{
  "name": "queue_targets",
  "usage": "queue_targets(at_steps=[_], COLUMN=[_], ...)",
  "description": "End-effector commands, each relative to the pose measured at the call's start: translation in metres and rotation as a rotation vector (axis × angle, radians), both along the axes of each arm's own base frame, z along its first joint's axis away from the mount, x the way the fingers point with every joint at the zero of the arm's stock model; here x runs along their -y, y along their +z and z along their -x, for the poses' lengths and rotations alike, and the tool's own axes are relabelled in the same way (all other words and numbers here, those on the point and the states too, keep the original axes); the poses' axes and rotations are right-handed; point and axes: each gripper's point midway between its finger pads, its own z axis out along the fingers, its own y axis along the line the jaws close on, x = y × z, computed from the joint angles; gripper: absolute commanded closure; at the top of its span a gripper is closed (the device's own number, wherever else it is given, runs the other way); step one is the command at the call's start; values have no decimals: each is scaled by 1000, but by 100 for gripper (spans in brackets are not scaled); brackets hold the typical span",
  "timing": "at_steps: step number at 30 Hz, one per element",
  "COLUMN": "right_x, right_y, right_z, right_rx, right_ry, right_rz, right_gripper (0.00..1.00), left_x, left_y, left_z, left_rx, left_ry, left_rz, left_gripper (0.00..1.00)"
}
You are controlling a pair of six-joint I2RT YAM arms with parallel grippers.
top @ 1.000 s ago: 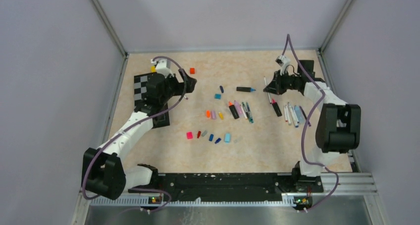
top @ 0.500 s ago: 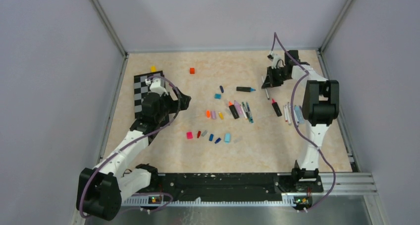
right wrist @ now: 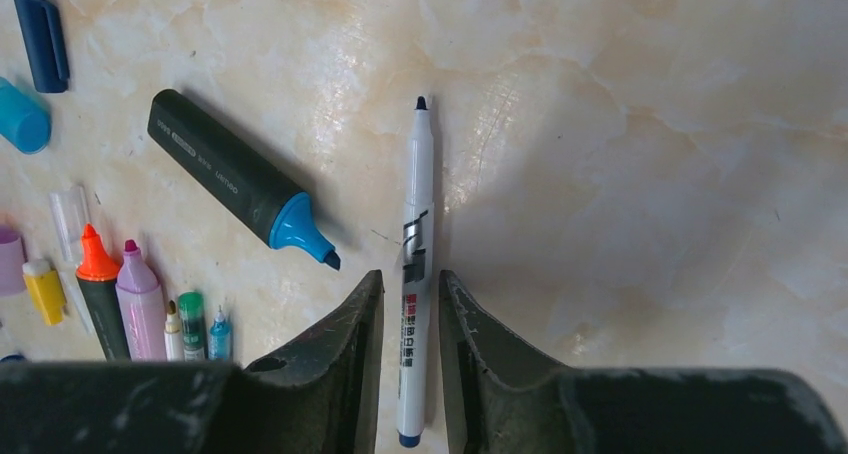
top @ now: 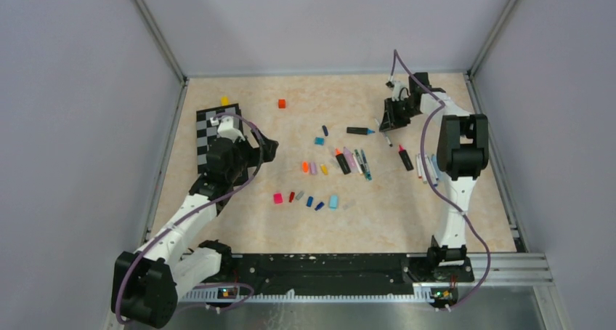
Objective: Open the pen caps
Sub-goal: Place the pen at the center of the board.
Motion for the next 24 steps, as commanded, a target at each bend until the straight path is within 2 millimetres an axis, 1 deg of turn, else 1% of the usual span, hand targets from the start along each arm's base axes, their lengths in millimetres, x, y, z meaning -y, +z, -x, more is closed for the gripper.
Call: queue_targets(at_steps=[1,6,9,12,14,18,24], right_x=[-2,-1,0,1,-2,-6,-19], right_y=[24,40,55,70,78,92,110], right_z=[-13,-12,-10,-7,-2,12,47], right_rx=[54,90,124,161,174,201,257], right_ry=[-9,-6,-1,5,16,41,143], right_rz=[2,9,10,9,-10,-60,-131], right_gripper=[74,71,71,71,70,70,70], left_x=[0,3,5,8,10,12,11], left_y=[17,15,12,7,5,4,0], left_z=[-6,-7,-6,-6,-6,-6,-12], left_rx=[58,46,33,15,5,-3,-29], left_ry=[6,-6,-14,-24,-31,-34,-15], left_rz=[20,24,34,47,56,63,58], left_gripper=[1,1,1,1,1,1,1])
